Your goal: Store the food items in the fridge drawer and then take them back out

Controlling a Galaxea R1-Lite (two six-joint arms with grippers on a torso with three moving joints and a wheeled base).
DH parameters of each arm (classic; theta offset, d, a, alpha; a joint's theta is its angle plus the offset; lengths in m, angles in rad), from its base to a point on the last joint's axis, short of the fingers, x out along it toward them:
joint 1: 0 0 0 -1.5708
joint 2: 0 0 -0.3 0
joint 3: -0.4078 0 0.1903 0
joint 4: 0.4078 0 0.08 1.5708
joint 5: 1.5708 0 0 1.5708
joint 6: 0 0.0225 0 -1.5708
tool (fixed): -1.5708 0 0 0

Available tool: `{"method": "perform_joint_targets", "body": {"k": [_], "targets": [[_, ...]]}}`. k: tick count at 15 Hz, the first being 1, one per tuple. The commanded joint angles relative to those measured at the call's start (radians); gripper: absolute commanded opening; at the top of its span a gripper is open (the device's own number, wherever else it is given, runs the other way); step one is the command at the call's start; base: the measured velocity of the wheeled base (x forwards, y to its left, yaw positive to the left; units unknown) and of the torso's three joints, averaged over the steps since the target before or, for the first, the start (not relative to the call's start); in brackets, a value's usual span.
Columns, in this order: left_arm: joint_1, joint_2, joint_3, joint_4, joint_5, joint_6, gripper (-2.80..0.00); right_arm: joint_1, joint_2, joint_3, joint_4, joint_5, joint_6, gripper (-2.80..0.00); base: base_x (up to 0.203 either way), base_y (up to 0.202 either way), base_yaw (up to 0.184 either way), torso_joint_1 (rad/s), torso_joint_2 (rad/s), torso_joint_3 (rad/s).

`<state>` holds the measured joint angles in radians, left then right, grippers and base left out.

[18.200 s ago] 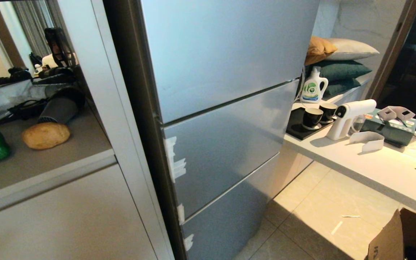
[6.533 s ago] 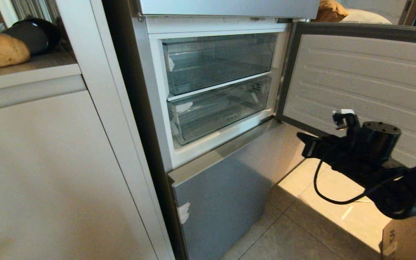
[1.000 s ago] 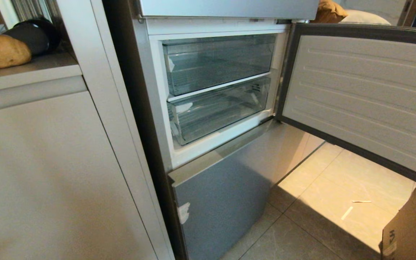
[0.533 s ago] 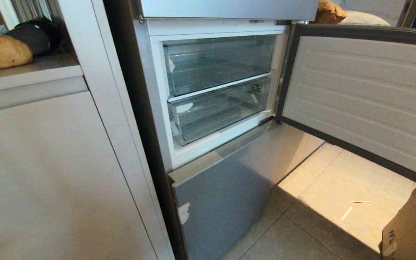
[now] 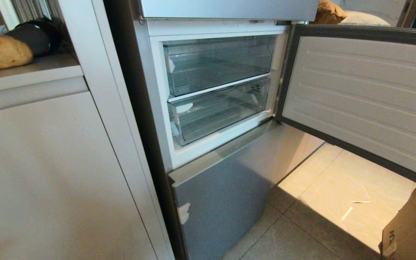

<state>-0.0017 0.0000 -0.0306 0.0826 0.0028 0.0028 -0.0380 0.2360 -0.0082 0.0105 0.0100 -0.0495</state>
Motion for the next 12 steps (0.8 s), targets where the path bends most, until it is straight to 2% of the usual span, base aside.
{"method": "perform_joint_targets", "body": {"k": [1, 3, 5, 12], "targets": [[0.0, 0.0, 0.0, 0.0, 0.0, 0.0, -2.8, 0.023, -0.137, 0.001, 0.008, 0.001, -0.002, -2.8, 0.0, 0.0, 0.0, 0.0, 0.0, 0.0], [0.0, 0.0, 0.0, 0.0, 0.0, 0.0, -2.8, 0.033, -0.235, -0.005, 0.027, 0.002, -0.018, -2.8, 0.0, 0.0, 0.0, 0.0, 0.0, 0.0], [0.0, 0.0, 0.0, 0.0, 0.0, 0.0, -2.8, 0.037, -0.236, 0.006, -0.008, -0.004, 0.044, -2.8, 0.0, 0.0, 0.0, 0.0, 0.0, 0.0], [0.0, 0.0, 0.0, 0.0, 0.0, 0.0, -2.8, 0.037, -0.236, 0.007, -0.007, -0.006, 0.042, -2.8, 0.0, 0.0, 0.0, 0.0, 0.0, 0.0]]}}
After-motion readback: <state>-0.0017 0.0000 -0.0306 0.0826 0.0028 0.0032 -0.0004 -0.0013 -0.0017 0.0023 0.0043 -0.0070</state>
